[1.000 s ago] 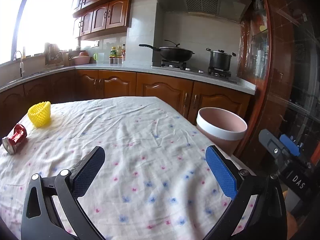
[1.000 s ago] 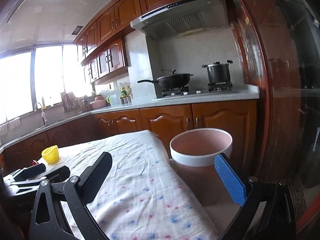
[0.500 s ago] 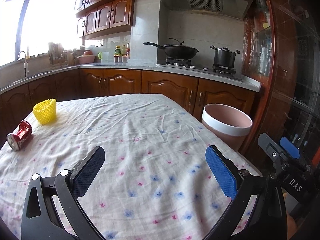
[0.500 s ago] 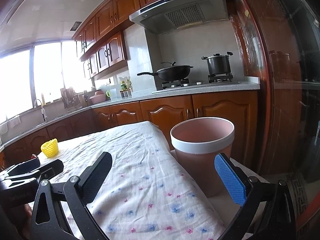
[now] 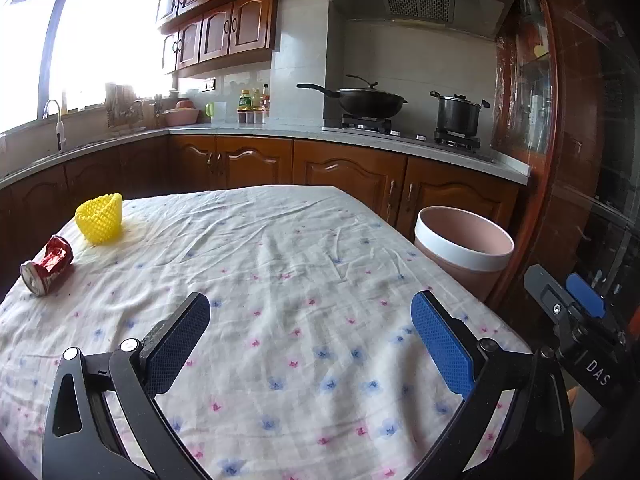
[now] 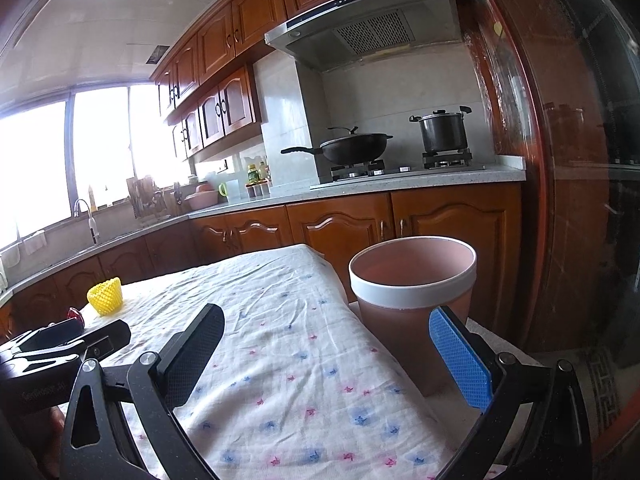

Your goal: Collect trash

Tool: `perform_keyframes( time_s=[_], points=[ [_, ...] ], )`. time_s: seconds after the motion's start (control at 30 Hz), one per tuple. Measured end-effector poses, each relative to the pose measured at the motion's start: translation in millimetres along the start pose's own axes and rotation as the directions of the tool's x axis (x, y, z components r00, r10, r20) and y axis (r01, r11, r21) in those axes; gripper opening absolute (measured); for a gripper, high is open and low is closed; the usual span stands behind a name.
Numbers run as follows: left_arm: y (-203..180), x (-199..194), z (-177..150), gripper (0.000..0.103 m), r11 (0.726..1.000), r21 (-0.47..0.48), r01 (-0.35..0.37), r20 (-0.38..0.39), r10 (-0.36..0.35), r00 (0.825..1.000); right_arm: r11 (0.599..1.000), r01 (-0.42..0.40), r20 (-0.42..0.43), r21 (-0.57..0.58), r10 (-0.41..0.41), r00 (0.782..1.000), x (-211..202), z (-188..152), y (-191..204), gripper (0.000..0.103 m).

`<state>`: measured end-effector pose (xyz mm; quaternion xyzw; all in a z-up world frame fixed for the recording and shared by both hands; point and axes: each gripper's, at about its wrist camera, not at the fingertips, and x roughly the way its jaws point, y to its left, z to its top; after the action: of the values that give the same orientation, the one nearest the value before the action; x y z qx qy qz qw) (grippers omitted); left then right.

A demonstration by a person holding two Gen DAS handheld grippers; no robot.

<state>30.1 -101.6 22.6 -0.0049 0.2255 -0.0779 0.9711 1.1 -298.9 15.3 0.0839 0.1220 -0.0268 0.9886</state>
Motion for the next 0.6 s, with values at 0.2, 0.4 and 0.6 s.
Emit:
perform_keyframes(
  time_s=[0.2, 0.4, 0.6],
  points=[
    [-2.2, -2.5, -1.5, 0.103, 1.0, 0.011, -0.004, 0.011, 0.004, 1.0, 1.0, -0.01, -0.001, 0.0, 0.01, 1.0, -0.8, -1.9, 2.9, 0.103],
    [-2.0, -2.4, -1.6, 0.103, 1.0, 0.013, -0.009, 0.009, 0.009, 1.0, 1.0, -0.011, -0.004, 0.003, 0.011, 1.0, -1.1, -2.9, 3.7, 0.103],
    [-1.7, -2.1, -1.3, 0.103, 1.0, 0.01, -0.015, 0.006, 0.015, 1.0, 1.0, -0.018, -0.003, 0.004, 0.018, 1.0, -0.8, -4.1, 3.2, 0.103]
  ],
)
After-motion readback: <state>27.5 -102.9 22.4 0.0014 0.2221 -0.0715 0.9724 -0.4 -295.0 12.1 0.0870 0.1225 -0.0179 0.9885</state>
